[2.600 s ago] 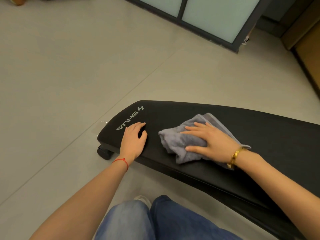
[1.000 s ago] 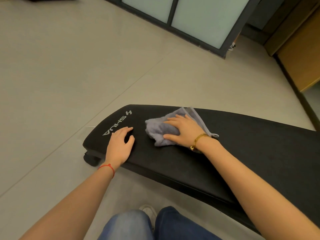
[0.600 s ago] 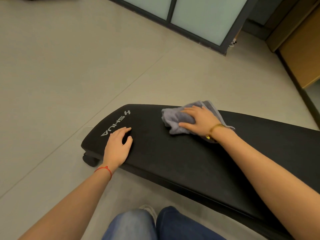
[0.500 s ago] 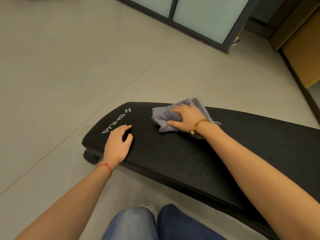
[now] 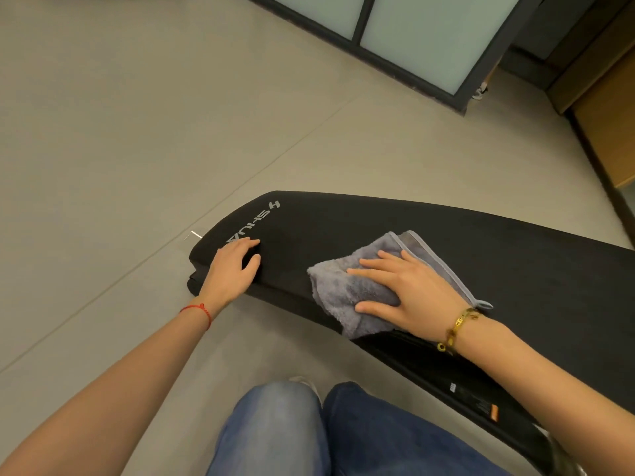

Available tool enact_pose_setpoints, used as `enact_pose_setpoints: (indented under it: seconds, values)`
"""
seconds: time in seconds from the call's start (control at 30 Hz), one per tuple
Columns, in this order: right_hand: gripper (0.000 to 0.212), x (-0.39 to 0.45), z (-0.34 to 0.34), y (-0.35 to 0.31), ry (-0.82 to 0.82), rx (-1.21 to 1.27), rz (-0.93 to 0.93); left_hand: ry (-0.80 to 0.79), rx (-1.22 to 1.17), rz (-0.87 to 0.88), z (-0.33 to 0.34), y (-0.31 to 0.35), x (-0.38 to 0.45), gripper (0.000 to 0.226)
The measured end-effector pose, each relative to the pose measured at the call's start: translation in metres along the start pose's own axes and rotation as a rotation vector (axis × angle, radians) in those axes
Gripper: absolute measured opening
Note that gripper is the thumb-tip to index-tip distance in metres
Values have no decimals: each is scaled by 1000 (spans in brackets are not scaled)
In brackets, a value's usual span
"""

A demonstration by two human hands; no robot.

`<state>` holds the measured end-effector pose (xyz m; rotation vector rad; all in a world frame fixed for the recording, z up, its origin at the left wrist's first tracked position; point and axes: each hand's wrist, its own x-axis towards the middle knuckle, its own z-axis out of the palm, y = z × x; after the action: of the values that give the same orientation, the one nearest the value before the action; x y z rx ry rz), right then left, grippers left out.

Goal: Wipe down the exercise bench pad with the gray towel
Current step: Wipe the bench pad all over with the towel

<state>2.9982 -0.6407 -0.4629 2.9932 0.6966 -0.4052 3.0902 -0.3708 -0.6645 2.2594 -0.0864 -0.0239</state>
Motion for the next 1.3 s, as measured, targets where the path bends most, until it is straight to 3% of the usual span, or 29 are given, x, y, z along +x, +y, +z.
enact_pose_setpoints:
  seconds: [0.17,0.37,0.43,0.57,0.87,1.0,1.13,1.3]
  values:
    - [69,45,32,-46,-40,-261,-88,4,41,2,-10,-38,-10,46]
    - [72,125,60,-102,-118,-333,-52,21,-15,45,-8,-59,-6,40]
    - [71,109,60,-95,-95,-350,-61,50,-22,62,-8,-65,-4,39]
    - [76,41,56,-71,106,-421,-86,102,-55,104,-6,-69,0,35]
    - [61,109,58,-93,26,-203,76,98,-44,118,-7,-73,2,36]
    - [52,76,61,-90,85,-276,-32,91,-49,105,-6,-76,3,37]
    - [74,38,73,-81,145,-410,-74,117,-67,98,-3,-77,2,37]
    - [79,94,79,-104,45,-381,-1,119,-68,99,-3,-78,4,37]
